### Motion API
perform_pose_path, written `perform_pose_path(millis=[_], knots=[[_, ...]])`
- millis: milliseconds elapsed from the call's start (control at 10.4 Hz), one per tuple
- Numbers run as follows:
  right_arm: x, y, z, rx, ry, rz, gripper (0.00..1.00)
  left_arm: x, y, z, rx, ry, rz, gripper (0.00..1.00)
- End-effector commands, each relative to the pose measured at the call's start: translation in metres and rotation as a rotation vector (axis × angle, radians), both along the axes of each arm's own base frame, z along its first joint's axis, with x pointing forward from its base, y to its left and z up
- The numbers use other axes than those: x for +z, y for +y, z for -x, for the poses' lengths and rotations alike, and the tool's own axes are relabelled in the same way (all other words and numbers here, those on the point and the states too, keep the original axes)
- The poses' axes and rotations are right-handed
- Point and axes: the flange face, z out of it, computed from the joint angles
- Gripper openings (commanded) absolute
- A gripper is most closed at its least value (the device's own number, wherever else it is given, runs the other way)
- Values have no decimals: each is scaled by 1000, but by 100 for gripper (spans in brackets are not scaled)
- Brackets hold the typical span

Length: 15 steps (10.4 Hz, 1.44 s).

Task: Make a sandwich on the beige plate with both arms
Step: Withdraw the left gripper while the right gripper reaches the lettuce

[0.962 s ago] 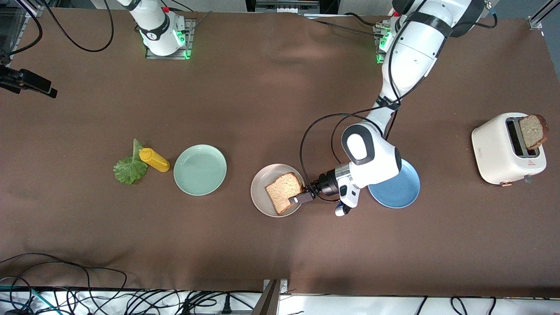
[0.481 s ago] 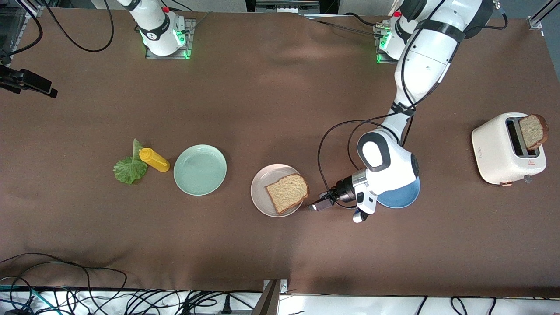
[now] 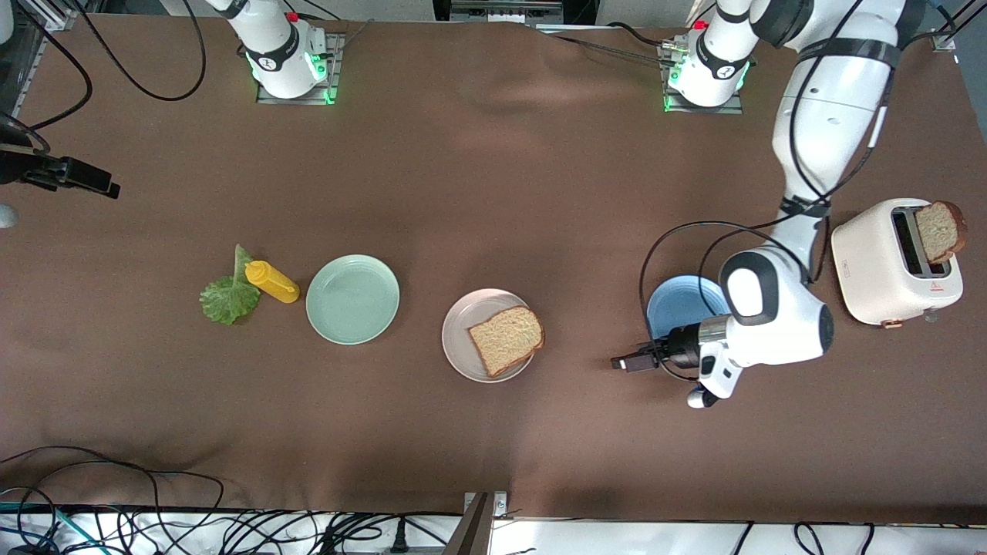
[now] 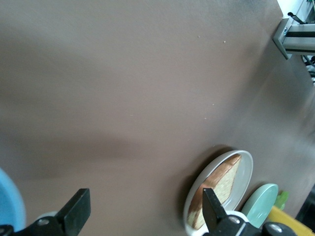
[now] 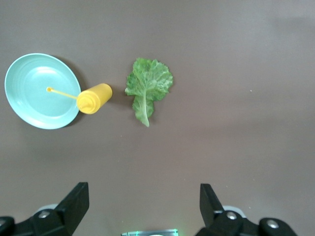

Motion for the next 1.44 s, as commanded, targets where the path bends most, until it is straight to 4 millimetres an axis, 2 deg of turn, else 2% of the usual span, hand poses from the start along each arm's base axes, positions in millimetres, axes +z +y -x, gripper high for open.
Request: perform_pose_path(millis=[0,96,192,385,577,770,866,962,1154,1347], knots=[[-14,1,-11,7,-5,-1,100,62,42,10,-126,-2,-120,100],[-26,1,-11,8,-2,-1,100,85,60,14,-176,-10,-200,100],[-34,4,-11,11,-2,-1,100,105,66,18,-227,-17,-275,100],[-45,6,-20,14,-19,-3,100,140,71,26,-283,-31,-364,100],[-73,8,-34,13,-12,-5,100,169,81,30,-319,-66,-475,100],[-98,13,-45,24,-5,-2,100,202,86,44,-355,-45,-531,100],[-119,15,-51,28,14,2,100,216,87,55,-373,-11,-539,100],[-146,16,-55,28,25,4,100,234,98,64,-377,6,-583,100],[-195,14,-44,32,-1,7,100,266,104,81,-349,22,-617,100],[-239,17,-34,39,-46,15,100,284,111,101,-340,45,-621,100]])
